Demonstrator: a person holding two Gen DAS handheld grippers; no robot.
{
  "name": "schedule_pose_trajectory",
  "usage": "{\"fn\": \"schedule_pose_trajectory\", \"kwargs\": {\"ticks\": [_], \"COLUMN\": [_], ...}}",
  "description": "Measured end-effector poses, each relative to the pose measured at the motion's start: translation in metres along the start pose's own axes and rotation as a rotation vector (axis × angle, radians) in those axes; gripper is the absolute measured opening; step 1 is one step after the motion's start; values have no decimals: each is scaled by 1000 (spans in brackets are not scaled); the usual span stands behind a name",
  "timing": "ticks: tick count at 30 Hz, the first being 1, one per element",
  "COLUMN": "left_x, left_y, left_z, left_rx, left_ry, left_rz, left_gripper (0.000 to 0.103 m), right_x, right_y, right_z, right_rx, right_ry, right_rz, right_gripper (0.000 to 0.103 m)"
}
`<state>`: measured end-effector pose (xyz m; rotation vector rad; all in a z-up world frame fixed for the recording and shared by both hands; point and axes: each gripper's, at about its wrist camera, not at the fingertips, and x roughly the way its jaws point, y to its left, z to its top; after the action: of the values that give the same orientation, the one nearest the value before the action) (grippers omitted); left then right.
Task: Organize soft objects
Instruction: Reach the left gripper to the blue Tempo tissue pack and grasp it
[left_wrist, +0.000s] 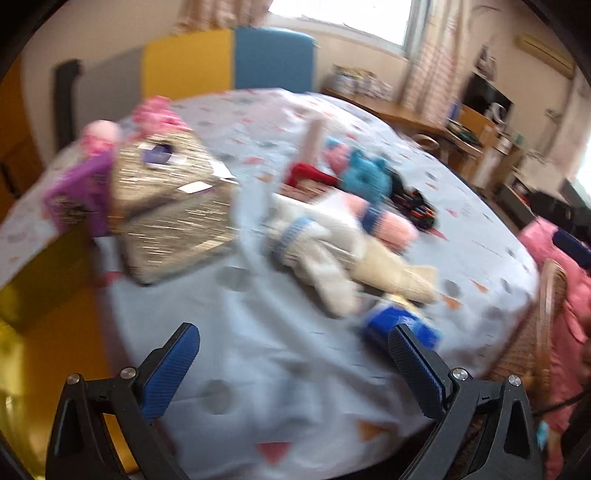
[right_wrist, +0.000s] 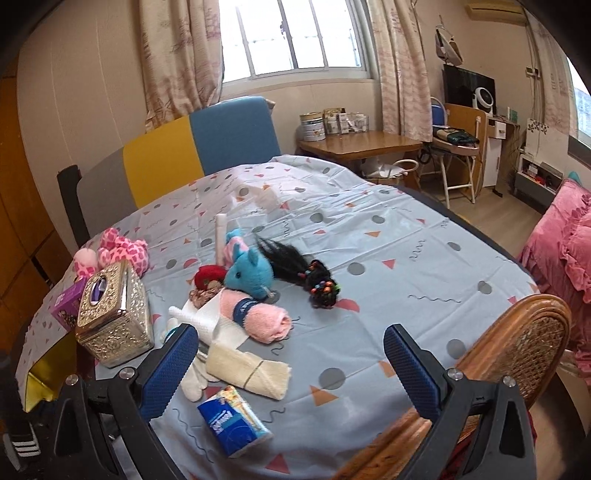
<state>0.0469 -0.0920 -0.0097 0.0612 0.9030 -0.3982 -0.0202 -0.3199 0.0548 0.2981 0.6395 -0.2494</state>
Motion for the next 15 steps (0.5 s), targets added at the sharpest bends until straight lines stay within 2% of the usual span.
{"fn": "schedule_pose_trajectory", "kwargs": {"ticks": [2,6,12,15], "left_x": [11,37,79,100], "left_y": [-17,-49,-87,-92], "left_z": [-1,2,9,6], "left_rx": [17,40,17,24], "left_ry": [37,122,213,250], "left_rz": [-47,-98,-103,-73], "left_gripper": [96,95,95,84], "right_x": [-4,-6,-7,-5], "right_y": [-8,-18,-20,-20], "right_z": [2,3,2,0], "right_rx": [11,27,15,10], "right_ry": [-9,-10,-7,1], "right_rz": [-10,-15,-2,3], "right_gripper": [102,103,103,103]}}
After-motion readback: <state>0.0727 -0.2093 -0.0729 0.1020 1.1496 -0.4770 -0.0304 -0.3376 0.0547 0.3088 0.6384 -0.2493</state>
